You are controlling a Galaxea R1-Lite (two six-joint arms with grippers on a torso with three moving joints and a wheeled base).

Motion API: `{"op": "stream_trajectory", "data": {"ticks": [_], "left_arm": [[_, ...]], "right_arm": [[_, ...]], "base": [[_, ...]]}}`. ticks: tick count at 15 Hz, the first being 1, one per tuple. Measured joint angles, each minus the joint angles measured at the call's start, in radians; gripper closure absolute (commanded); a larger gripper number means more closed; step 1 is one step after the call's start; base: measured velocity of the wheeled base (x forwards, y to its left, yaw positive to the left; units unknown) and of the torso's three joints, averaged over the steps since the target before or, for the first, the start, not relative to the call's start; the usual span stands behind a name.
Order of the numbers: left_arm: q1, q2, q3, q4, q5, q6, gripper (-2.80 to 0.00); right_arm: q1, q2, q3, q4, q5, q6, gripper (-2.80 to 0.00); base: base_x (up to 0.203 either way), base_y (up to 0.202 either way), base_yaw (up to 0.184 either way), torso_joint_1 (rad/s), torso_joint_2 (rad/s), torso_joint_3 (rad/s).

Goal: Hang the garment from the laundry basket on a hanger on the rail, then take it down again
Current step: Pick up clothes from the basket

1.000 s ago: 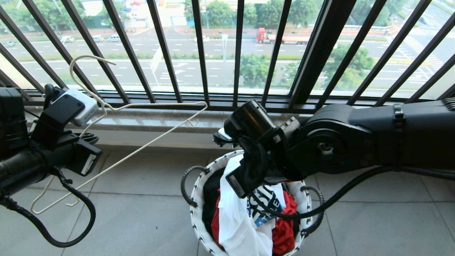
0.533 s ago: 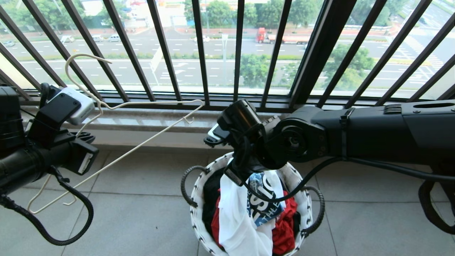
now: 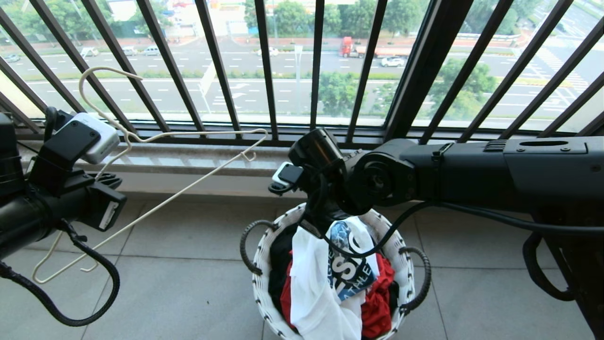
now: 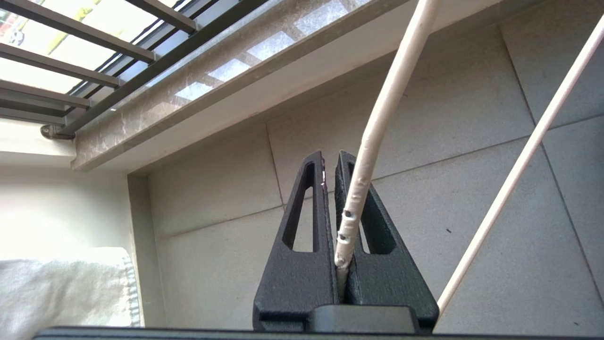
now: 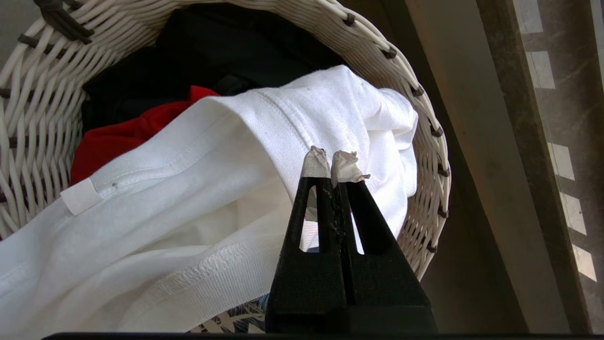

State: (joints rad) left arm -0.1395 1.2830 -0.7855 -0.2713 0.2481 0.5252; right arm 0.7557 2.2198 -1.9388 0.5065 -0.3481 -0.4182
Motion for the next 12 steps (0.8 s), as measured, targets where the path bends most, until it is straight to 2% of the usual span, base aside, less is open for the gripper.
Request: {"op": "stream_trajectory", "data": {"ticks": [1, 2, 8, 12], "left_arm": [[0.005, -0.001, 0.0, 0.0, 0.0, 0.001, 0.0], [0.008, -0.001, -0.001, -0.001, 0.0, 0.001, 0.0], [0.011, -0.005, -0.001, 0.0, 0.0, 0.002, 0.0], [0.012, -0.005, -0.001, 0.0, 0.0, 0.001, 0.0]], "right_arm": [[-0.004, 0.002, -0.001, 0.018, 0.0, -0.026, 0.0], [-0.008, 0.004, -0.007, 0.035, 0.0, -0.053, -2.8], [-0.01, 0.004, -0.026, 0.038, 0.006, -0.138, -2.8], [-0.005, 0.028, -0.027, 0.031, 0.005, -0.156, -2.8]], "base": [[0.0, 0.0, 0.0, 0.0, 0.0, 0.0], [0.0, 0.0, 0.0, 0.0, 0.0, 0.0], [0.0, 0.0, 0.0, 0.0, 0.0, 0.0], [0.0, 0.0, 0.0, 0.0, 0.0, 0.0]]}}
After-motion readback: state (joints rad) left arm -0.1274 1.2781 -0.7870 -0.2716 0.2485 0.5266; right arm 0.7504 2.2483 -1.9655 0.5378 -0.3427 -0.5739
